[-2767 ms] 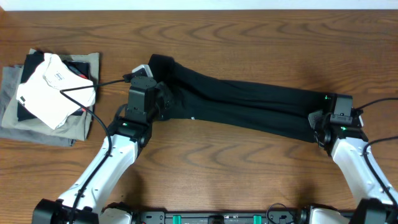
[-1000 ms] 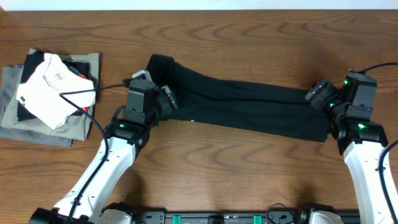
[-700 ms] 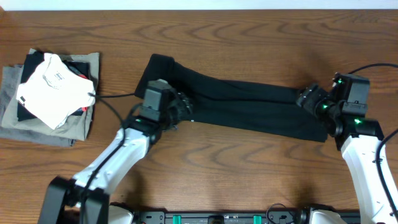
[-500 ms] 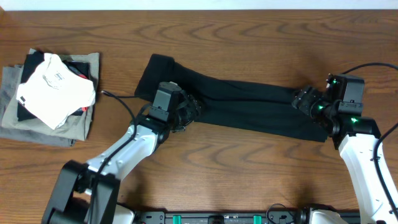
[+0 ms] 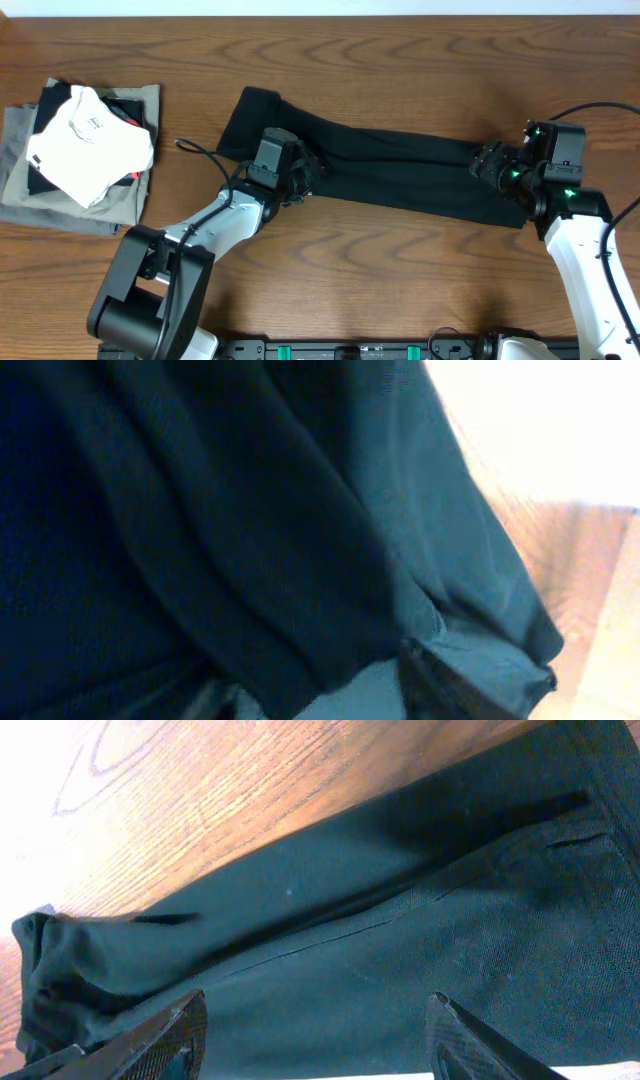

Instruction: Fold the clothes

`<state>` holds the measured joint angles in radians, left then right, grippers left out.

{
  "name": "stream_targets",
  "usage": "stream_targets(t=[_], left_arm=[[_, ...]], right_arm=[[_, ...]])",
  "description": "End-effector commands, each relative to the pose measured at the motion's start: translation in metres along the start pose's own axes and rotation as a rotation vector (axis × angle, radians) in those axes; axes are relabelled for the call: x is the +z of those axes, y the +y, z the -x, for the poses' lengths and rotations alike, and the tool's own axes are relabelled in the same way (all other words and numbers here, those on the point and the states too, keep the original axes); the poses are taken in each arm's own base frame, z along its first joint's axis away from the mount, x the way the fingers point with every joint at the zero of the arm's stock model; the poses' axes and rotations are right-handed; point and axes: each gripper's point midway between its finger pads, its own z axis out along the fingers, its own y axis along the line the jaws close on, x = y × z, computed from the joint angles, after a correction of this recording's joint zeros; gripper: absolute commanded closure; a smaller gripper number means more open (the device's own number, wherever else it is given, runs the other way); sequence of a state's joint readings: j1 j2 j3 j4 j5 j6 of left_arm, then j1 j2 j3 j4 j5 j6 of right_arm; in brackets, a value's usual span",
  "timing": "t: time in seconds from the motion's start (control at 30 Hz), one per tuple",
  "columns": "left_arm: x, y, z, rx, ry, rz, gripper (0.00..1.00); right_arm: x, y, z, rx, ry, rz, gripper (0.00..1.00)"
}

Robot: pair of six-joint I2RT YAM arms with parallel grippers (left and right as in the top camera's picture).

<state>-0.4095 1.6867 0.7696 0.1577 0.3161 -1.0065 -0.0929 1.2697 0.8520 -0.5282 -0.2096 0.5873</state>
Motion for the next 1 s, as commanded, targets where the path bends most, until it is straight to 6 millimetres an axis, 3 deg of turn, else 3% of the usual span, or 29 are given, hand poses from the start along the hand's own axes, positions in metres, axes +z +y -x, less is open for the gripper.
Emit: stream_targets(t=[0.0,0.23,0.57,0.93,0.97], left_arm=[[0.000,-0.012,0.010,0.012,-0.031,-0.027,0.56],[-0.001,-0.020,0.013,0.018,-0.039,-0.041,0.66],[-0.003,-0.013,0.035,0.078,-0.158,0.009,0.94],[0.013,-0.028,0.060,0.304,-0.285,-0.048,0.93],[0.016,-0.029,0.061,0.315,-0.291,-0.053,0.85]], right_arm=[[0.001,0.002,-0.004,-0.026,0.015,0.000,0.32],[0.002,-0.004,-0.003,-0.025,0.006,-0.027,0.34],[0.002,-0.006,-0.006,-0.021,0.019,-0.037,0.36],[0.002,-0.007,-0.008,-0.019,0.028,-0.043,0.39],[0.002,-0.007,-0.008,-0.019,0.029,-0.043,0.39]])
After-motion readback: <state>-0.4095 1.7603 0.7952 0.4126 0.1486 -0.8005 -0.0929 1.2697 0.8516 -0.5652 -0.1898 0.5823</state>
